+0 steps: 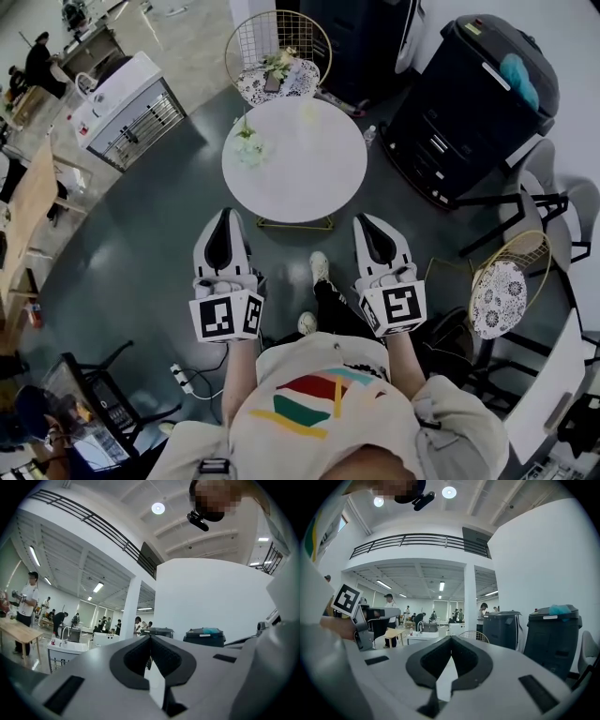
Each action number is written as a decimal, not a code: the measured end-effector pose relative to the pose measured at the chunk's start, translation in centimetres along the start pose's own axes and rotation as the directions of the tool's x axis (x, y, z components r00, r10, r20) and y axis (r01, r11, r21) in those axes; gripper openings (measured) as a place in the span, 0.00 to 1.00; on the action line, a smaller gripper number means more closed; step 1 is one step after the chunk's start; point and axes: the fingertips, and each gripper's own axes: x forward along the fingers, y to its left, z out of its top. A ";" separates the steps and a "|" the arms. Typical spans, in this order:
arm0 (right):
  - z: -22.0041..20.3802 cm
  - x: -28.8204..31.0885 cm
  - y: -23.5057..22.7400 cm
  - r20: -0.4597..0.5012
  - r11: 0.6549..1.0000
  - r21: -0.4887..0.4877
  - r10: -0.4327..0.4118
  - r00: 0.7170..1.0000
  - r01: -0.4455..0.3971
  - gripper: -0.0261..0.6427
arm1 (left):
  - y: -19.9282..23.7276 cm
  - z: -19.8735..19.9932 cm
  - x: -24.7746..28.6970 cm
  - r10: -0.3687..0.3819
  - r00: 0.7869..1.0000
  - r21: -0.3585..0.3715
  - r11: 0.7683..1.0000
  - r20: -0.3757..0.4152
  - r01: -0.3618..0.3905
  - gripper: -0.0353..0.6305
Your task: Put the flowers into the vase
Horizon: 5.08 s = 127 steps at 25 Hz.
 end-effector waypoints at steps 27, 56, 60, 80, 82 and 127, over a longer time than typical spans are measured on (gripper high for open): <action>1.7 19.8 -12.4 0.045 0.991 0.056 0.115 0.992 -0.118 0.06 | 1.7 0.8 21.3 0.020 1.000 0.105 0.994 0.010 -0.021 0.06; 2.1 34.8 -14.4 -0.040 0.995 0.096 0.024 0.999 -0.020 0.06 | 16.6 -2.0 36.3 -0.010 0.998 0.178 0.984 -0.067 0.022 0.06; 0.7 36.6 -14.5 -0.081 0.995 0.103 0.005 0.997 0.003 0.06 | 17.8 -4.5 39.0 -0.090 0.988 0.233 0.965 -0.125 0.117 0.06; -5.1 37.8 -13.5 -0.293 0.997 0.035 -0.056 0.954 0.069 0.06 | 14.1 -19.3 40.6 -0.771 0.343 0.145 0.315 -0.537 0.938 0.89; -5.5 37.7 -13.2 -0.316 0.998 0.016 -0.060 0.947 0.069 0.06 | 14.6 -21.6 38.6 -0.745 0.207 0.143 0.151 -0.634 0.978 0.90; -9.1 32.4 -12.5 -0.433 0.982 0.044 -0.147 0.889 0.184 0.06 | 12.2 -37.5 28.1 -0.368 -0.403 -0.191 -0.493 -0.838 0.849 0.40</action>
